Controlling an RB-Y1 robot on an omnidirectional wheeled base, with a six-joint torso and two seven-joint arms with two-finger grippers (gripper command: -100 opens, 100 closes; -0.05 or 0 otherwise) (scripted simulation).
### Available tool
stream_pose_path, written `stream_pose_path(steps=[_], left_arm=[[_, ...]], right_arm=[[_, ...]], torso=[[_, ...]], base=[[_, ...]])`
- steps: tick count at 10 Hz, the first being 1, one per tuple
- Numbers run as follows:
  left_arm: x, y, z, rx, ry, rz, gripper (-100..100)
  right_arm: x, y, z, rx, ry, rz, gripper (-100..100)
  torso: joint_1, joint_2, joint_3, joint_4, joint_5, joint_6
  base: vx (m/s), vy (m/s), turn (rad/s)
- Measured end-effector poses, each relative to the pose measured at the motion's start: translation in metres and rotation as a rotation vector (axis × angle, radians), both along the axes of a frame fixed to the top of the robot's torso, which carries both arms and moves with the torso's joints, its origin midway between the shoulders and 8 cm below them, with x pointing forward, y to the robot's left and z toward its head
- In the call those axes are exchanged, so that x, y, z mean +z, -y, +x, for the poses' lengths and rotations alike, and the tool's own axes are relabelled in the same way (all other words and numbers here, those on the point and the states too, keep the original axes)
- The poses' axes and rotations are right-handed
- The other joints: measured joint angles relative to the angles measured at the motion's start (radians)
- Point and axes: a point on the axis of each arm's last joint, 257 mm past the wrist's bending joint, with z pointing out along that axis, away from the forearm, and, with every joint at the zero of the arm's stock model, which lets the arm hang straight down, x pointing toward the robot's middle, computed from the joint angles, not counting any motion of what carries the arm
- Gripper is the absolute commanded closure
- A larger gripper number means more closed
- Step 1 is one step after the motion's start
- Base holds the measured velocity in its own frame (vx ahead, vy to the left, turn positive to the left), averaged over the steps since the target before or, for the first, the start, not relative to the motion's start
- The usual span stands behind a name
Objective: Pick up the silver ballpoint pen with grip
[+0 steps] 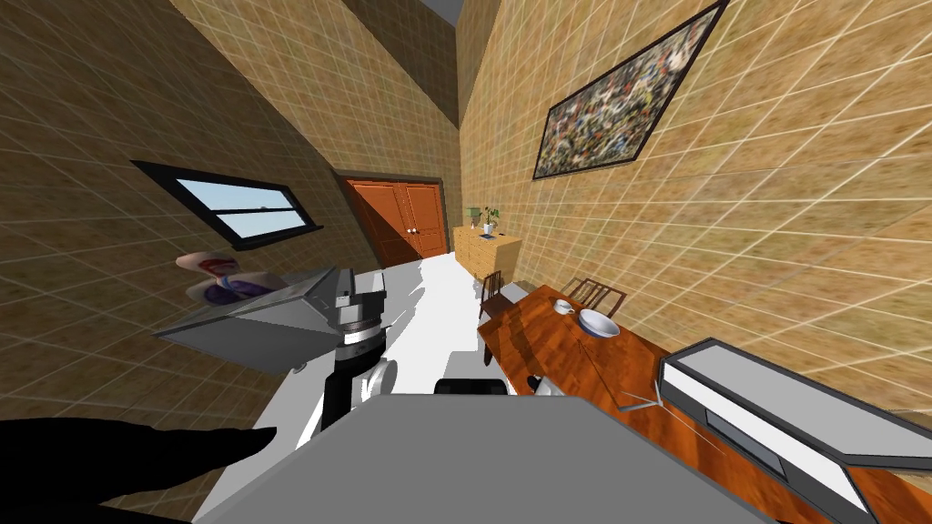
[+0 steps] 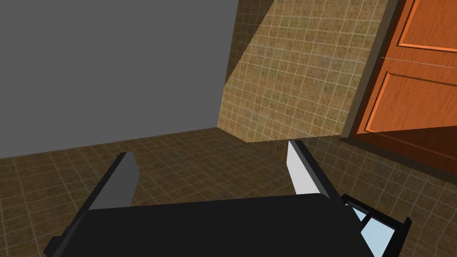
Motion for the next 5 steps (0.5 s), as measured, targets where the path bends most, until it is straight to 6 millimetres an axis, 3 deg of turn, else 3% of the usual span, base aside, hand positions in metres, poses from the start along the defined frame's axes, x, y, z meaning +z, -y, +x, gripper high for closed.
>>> stream_pose_path(steps=[2,5], left_arm=[[0.000,0.000,0.000,0.000,0.000,0.000,0],[0.000,0.000,0.000,0.000,0.000,0.000,0]], right_arm=[[0.000,0.006,-0.002,-0.007,0.003,0.010,100],[0.003,0.033,-0.005,0.017,-0.004,0.001,100]], torso=[[-0.002,0.000,0.000,0.000,-0.001,-0.001],[0.001,-0.001,0.000,0.000,0.000,0.000]], base=[[0.017,0.057,-0.013],[0.025,0.097,-0.043]])
